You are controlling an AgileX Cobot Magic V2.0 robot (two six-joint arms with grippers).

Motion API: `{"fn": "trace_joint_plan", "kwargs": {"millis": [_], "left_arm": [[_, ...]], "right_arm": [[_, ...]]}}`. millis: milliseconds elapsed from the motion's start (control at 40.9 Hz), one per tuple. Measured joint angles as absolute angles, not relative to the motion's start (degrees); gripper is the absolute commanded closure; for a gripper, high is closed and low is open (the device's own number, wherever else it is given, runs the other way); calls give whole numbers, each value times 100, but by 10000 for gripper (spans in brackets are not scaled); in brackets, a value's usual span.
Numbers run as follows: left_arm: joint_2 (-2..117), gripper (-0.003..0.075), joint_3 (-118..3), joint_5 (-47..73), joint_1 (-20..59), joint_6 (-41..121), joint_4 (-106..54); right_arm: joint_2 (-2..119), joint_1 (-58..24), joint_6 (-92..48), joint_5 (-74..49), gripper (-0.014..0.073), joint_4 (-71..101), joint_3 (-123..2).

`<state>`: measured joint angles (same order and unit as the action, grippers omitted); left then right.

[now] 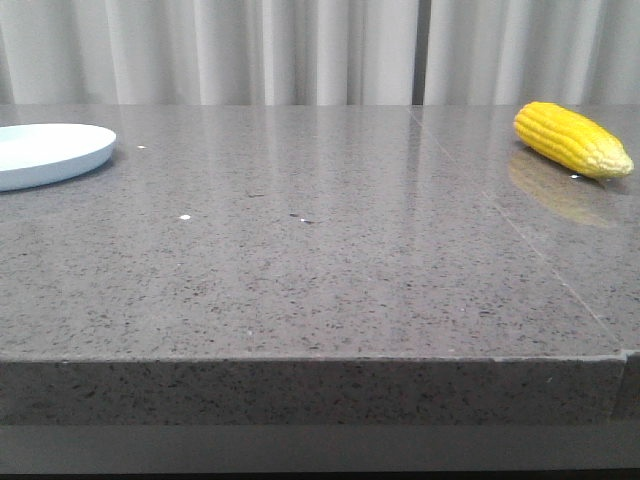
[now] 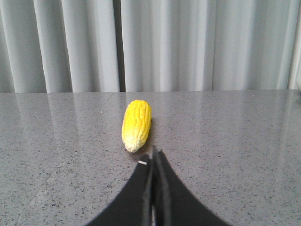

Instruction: Place corn on plate with both arms

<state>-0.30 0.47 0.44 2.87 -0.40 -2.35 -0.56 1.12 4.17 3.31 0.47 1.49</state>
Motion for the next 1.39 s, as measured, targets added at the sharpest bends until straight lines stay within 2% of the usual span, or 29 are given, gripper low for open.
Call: {"fn": "trace_joint_plan", "kwargs": {"millis": [1076, 1247, 1393], "left_arm": [[-30, 741, 47, 0, 287, -40, -235], [-30, 741, -342, 0, 287, -40, -137], [0, 741, -1283, 389, 287, -40, -46]], "right_arm": [[-56, 112, 417, 541, 680, 47, 120], [-56, 112, 417, -52, 680, 47, -488], [-56, 112, 417, -936, 680, 47, -1307]]}}
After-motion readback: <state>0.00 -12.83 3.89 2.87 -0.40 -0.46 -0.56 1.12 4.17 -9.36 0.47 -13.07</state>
